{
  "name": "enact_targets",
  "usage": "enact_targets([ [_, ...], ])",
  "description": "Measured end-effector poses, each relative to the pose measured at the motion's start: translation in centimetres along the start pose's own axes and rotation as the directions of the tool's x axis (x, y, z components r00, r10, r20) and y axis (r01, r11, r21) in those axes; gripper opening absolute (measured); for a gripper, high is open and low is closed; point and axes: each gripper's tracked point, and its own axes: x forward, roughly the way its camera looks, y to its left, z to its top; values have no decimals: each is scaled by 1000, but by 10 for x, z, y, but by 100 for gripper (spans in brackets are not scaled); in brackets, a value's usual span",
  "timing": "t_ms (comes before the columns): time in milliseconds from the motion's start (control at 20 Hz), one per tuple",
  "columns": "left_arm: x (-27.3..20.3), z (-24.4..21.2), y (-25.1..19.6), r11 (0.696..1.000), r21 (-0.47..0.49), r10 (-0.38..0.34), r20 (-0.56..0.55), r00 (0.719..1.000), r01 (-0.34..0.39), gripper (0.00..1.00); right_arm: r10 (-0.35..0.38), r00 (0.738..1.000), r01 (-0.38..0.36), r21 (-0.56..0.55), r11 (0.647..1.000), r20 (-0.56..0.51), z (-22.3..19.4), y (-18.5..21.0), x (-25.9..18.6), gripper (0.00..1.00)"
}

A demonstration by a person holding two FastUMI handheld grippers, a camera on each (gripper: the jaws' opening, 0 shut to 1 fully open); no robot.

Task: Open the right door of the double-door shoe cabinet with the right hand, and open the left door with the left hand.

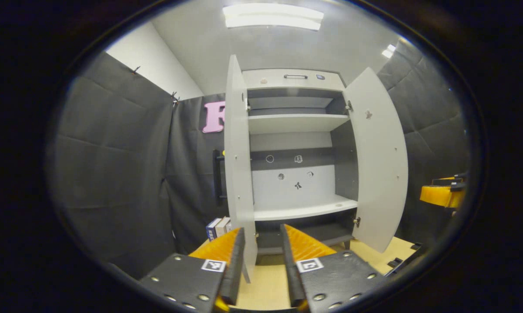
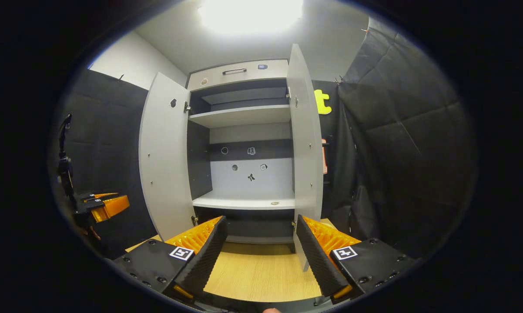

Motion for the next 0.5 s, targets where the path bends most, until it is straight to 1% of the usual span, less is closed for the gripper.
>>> enact_targets([
  [50, -1, 2, -2, 1000, 7, -4, 4, 1000, 4, 69, -3, 1000, 3, 0, 1000, 0, 0, -1, -1, 96],
  [100, -2, 3, -1, 1000, 17, -2, 8, 1000, 2, 78, -9, 1000, 9, 0, 1000, 1, -1, -1, -1, 100],
  [150, -4, 3, -3, 1000, 25, -2, 10, 1000, 2, 88, -13, 1000, 13, 1, 1000, 4, 0, -2, -1, 100],
  [200, -5, 4, -4, 1000, 29, -1, 12, 1000, 0, 88, -16, 1000, 16, 2, 1000, 6, 0, -2, -2, 100],
  [250, -6, 4, -5, 1000, 29, -1, 14, 1000, 0, 88, -18, 1000, 18, 2, 1000, 9, 1, -3, -3, 96],
  [350, -6, 4, -7, 1000, 24, -4, 14, 1000, 4, 87, -25, 1000, 25, -4, 1000, 15, 3, -4, -4, 96],
  [450, -7, 7, -6, 1000, 26, -1, 18, 1000, 0, 89, -33, 999, 33, -5, 999, 20, 5, -5, -4, 96],
  [500, -8, 8, -5, 1000, 28, 0, 21, 1000, -1, 87, -36, 999, 36, -2, 999, 23, 6, -5, -4, 96],
])
